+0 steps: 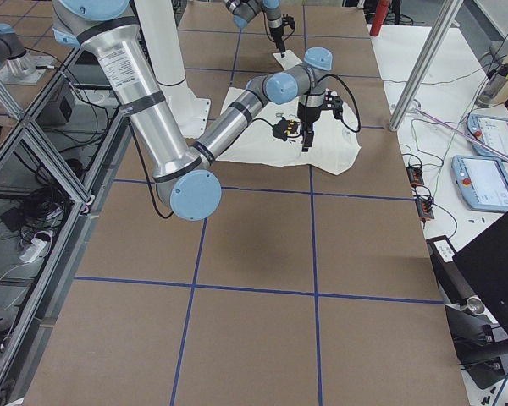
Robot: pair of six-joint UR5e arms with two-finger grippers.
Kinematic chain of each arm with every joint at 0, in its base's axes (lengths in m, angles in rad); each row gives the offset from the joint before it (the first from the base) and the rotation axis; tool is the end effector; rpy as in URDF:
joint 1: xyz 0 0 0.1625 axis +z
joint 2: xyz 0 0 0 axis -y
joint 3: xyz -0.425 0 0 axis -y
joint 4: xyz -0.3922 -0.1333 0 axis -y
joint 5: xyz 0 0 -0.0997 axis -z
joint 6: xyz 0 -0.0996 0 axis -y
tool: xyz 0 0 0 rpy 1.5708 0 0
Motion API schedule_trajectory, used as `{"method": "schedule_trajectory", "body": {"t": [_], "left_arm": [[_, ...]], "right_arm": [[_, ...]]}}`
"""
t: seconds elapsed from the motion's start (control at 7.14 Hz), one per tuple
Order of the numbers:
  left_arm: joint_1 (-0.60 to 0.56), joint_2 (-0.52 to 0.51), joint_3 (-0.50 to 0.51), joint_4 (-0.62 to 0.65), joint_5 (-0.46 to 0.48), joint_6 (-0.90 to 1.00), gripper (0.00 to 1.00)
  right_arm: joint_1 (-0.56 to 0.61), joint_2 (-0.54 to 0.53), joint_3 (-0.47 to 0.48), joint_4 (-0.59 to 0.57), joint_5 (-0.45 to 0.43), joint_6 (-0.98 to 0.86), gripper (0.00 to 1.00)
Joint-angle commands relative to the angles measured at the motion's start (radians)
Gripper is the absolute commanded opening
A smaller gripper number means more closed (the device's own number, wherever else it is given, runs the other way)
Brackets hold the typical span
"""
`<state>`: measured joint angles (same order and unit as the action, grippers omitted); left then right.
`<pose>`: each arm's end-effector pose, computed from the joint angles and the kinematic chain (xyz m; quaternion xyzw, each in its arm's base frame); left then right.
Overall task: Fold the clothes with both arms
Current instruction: 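Release the sleeve and withdraw the right gripper while the left gripper grasps the other cuff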
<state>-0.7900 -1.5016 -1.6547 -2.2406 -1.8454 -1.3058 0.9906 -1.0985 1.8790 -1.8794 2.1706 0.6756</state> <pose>0.2769 -0.4304 0.5919 0.0559 0.3522 -0.1978 0.9131 -0.2635 -0.5426 0.2929 0.0120 -0.3636 -0.0247 0.9311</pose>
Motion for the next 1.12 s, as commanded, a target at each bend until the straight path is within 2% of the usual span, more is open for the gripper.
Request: {"method": "schedule_trajectory", "body": {"t": [0.0,0.28,0.56,0.84,0.98], "left_arm": [[0.000,-0.002,0.010,-0.001,0.000,0.000,0.99],[0.000,-0.002,0.012,-0.001,-0.001,-0.001,0.97],[-0.001,-0.002,0.010,-0.001,-0.001,-0.003,0.62],[-0.001,-0.003,0.003,-0.001,-0.001,-0.009,0.36],[-0.003,-0.003,-0.003,-0.001,0.000,-0.010,0.26]], "right_arm": [[-0.001,0.000,0.000,0.000,0.002,0.005,1.00],[-0.001,0.002,0.002,0.000,0.002,0.007,1.00],[-0.001,0.006,0.006,0.000,0.000,0.007,1.00],[-0.001,0.006,0.006,0.000,0.000,0.007,1.00],[-0.001,0.005,0.006,0.000,0.000,0.007,1.00]]}}
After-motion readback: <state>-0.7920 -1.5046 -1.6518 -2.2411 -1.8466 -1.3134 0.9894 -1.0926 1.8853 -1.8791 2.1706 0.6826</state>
